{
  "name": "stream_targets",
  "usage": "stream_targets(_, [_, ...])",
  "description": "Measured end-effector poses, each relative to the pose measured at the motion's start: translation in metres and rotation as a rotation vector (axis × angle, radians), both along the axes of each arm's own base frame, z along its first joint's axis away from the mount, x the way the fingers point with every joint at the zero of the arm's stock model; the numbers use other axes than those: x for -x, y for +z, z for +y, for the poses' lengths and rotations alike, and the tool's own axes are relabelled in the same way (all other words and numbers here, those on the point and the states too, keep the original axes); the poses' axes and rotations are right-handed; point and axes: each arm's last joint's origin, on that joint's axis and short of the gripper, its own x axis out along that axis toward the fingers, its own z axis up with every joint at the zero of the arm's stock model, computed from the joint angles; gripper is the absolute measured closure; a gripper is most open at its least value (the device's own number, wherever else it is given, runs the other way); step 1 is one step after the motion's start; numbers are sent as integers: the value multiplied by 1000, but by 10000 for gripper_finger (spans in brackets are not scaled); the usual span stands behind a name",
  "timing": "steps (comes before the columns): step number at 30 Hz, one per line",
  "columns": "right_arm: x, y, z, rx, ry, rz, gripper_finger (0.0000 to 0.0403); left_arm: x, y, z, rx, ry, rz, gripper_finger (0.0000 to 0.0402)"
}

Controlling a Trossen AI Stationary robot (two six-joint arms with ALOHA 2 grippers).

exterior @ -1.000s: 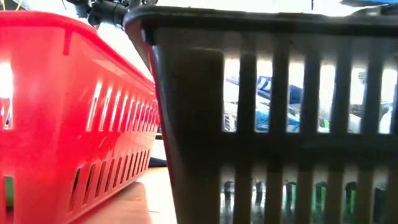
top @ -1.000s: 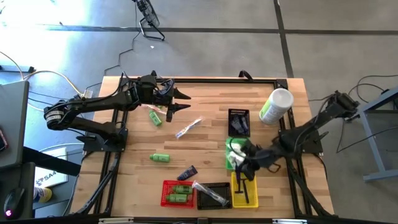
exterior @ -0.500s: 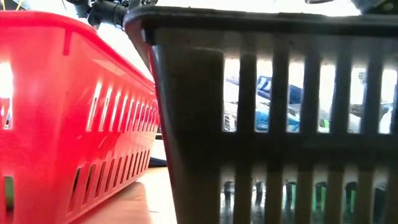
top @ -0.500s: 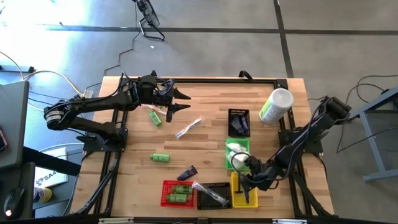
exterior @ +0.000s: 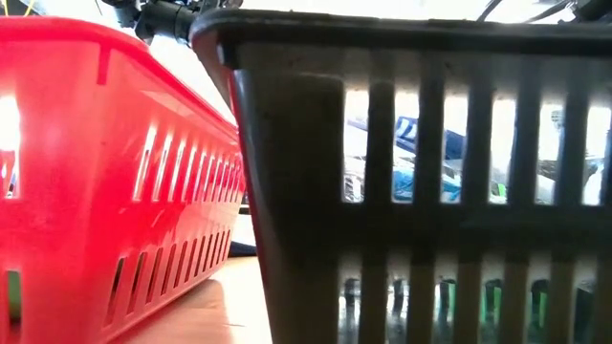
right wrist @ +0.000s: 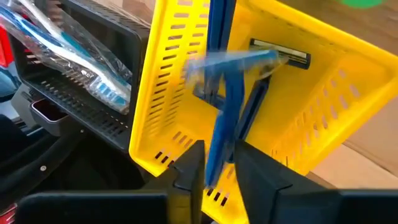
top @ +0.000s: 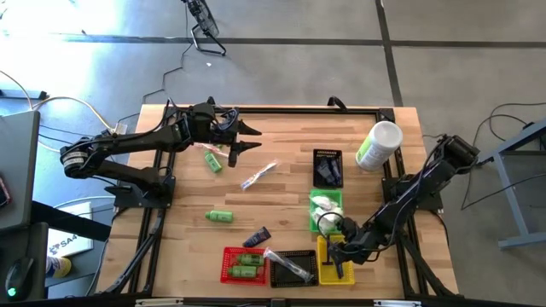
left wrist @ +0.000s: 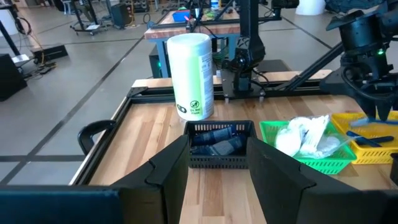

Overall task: Pick & Place Travel size toiletries
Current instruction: Put the blue razor into the yellow bin, then put the blue toothbrush into the bottom black bin

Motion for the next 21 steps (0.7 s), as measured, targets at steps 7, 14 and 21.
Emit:
stream_targets(7, [1, 0, 1, -31, 83, 25, 271, 0, 0, 0, -1, 4, 0, 242])
stream_targets(14, [3, 6, 0, -104, 147, 54, 284, 0, 0, 0, -1, 4, 1, 242])
stream_targets(21, [-3, 19, -14, -68, 203, -63, 324, 0, 0, 0, -1, 4, 0, 242])
